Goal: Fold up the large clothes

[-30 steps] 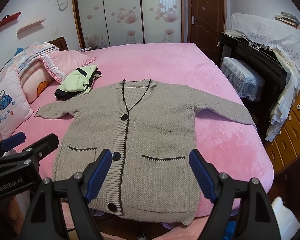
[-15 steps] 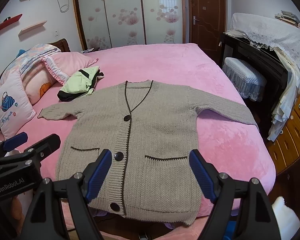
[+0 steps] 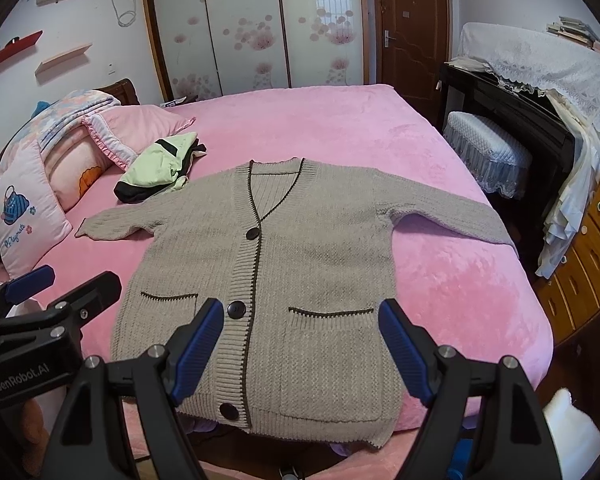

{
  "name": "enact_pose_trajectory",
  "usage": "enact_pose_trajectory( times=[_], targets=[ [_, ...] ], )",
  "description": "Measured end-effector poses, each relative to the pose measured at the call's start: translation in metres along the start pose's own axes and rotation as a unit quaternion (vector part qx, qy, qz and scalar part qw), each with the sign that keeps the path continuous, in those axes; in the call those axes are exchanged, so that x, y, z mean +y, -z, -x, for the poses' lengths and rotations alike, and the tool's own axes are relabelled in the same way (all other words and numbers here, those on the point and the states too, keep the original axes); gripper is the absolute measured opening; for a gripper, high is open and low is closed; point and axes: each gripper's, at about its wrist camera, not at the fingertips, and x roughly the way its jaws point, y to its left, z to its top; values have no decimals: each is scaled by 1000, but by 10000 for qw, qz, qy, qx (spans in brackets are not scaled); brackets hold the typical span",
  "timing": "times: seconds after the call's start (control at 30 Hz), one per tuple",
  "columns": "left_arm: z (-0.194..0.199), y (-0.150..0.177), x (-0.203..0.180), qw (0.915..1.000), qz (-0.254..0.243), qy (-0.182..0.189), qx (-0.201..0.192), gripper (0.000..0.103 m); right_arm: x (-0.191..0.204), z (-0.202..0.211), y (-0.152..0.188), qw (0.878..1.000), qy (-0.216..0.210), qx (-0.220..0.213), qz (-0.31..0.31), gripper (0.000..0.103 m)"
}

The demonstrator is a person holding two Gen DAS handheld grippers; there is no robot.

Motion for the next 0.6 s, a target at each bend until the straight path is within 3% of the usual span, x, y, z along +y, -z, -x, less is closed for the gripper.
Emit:
enact_pose_trajectory(
  times=[0.6],
  targets=[
    [-10,2,-2,9998,-55,1,186,103,-6,-5,6,9999,-45,58,-90,80]
  ],
)
